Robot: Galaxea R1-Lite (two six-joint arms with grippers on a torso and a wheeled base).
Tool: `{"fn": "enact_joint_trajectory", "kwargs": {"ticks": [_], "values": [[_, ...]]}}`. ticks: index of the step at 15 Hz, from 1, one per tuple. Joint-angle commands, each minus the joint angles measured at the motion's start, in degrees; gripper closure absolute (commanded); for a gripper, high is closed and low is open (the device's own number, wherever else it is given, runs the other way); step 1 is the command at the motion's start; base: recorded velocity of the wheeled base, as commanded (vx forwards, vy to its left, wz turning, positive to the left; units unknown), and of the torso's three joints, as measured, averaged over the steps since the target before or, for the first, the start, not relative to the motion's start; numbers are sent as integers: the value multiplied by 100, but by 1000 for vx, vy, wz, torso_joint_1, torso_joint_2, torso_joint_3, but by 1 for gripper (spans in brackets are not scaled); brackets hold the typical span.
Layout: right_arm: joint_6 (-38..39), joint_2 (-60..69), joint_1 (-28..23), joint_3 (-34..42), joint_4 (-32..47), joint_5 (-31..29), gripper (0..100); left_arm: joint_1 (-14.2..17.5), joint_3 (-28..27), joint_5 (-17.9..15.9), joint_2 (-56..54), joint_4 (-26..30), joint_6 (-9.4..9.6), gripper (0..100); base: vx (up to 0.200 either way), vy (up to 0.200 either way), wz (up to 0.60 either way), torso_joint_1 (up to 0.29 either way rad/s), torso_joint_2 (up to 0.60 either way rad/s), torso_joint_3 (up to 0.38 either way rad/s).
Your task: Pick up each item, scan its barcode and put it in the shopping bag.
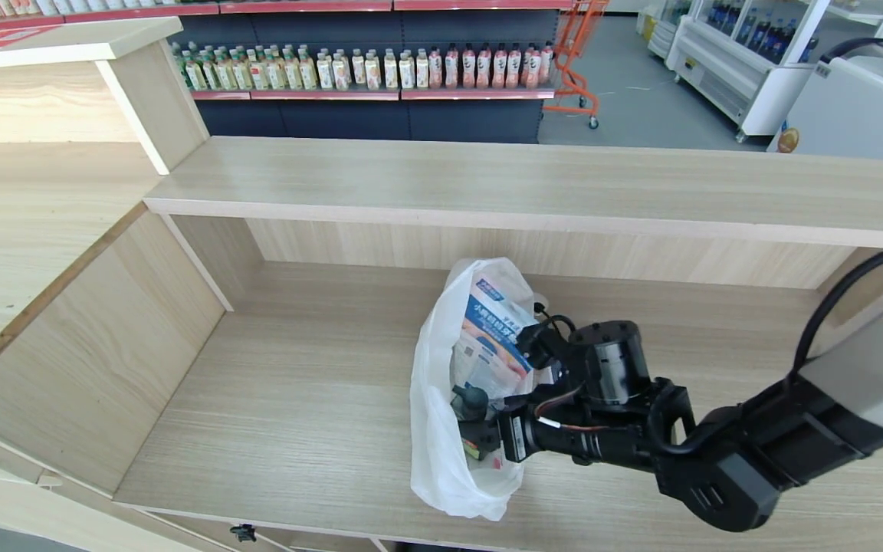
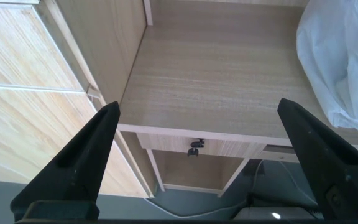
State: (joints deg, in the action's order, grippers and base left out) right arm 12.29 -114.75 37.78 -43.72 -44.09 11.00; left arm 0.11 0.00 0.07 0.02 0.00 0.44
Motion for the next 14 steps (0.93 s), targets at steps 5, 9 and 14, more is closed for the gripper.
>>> {"fn": "enact_joint_trajectory", "kwargs": {"ticks": [5,9,14], "values": [[1373,2844,-394,1040,1298,245,0,-2,0,1,-2,0,0,0,0,0,0,0,0,0],[740,5077,-860,1181,2599,-379,0,7,0,1,-2,0,0,0,0,0,0,0,0,0],[-622,8329,-2424,3106,3873,-2005,0,7,0,1,-2,0,0,0,0,0,0,0,0,0]]}}
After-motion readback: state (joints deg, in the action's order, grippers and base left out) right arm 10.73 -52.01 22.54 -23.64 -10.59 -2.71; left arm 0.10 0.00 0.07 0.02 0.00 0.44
